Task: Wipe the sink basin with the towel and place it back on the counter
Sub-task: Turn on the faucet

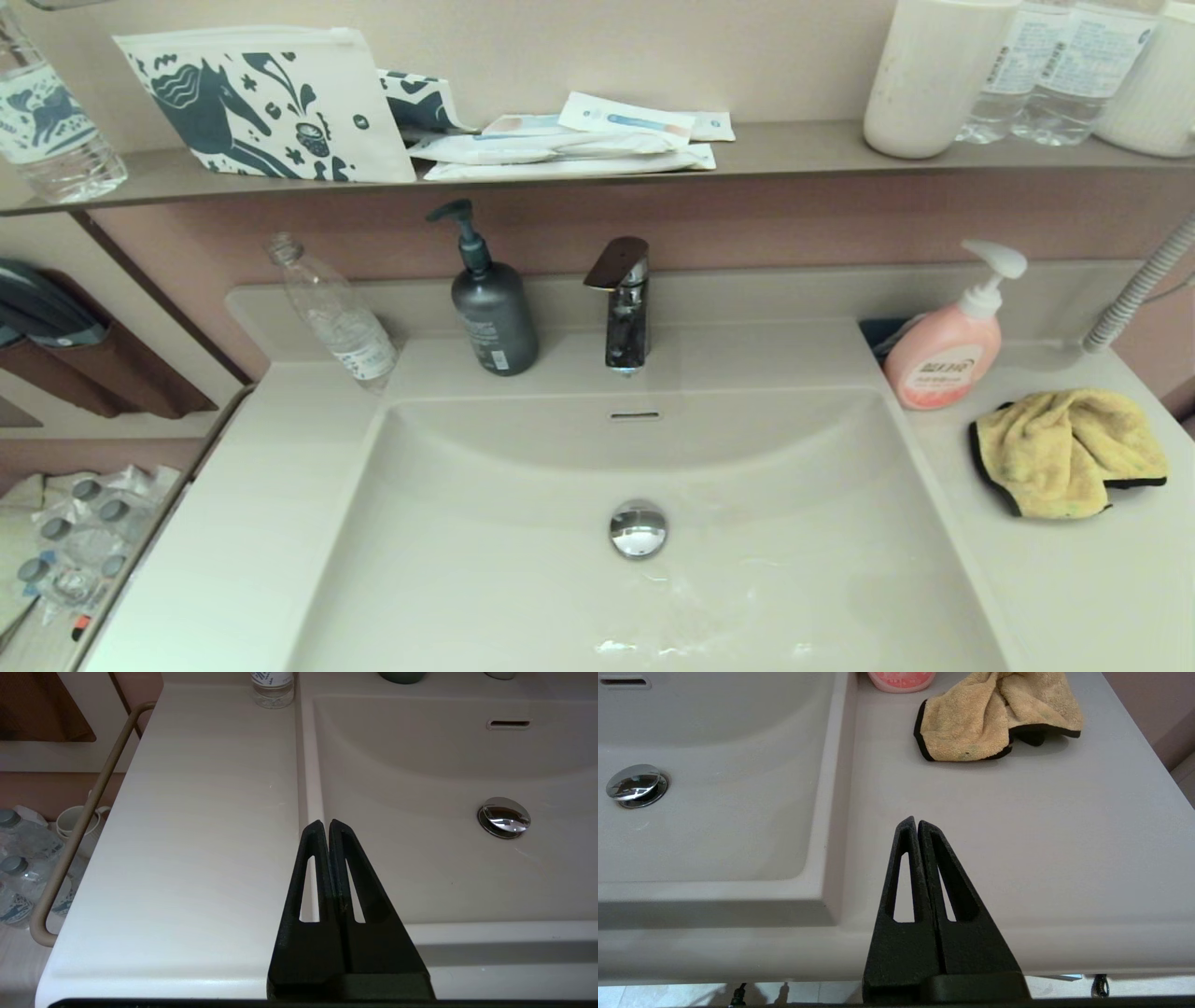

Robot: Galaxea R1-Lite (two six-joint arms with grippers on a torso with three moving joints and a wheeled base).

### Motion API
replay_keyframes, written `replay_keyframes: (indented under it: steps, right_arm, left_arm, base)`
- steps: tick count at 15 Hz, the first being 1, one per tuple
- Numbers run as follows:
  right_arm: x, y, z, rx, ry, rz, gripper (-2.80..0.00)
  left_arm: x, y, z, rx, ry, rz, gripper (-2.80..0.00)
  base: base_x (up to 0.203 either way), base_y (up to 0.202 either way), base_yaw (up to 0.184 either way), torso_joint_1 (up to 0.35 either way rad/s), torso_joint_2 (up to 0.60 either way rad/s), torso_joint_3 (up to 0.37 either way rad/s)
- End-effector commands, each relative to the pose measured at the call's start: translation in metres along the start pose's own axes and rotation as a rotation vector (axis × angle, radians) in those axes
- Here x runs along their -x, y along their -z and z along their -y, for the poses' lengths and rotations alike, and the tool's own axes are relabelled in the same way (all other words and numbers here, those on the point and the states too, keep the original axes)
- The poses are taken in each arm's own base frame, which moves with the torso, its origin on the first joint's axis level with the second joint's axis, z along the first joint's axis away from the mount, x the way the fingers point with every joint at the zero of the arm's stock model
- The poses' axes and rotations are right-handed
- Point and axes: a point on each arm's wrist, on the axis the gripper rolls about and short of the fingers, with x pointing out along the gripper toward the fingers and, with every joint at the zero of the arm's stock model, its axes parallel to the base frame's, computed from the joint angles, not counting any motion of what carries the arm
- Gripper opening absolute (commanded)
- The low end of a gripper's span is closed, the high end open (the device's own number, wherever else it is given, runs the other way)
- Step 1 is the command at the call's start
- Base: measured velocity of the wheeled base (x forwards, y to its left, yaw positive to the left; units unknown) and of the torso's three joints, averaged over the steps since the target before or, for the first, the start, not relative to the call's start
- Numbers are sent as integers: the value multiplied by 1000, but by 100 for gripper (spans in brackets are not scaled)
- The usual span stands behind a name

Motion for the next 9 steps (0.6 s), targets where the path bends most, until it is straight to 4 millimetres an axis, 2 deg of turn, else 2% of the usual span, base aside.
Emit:
replay_keyframes:
  steps: [1, 9]
  right_arm:
    - [0, 0, 0, 1, 0, 0, -280]
    - [0, 0, 0, 2, 0, 0, -280]
  left_arm:
    - [0, 0, 0, 1, 0, -1, -280]
    - [0, 0, 0, 1, 0, -1, -280]
  base:
    - [0, 0, 0, 0, 0, 0]
    - [0, 0, 0, 0, 0, 0]
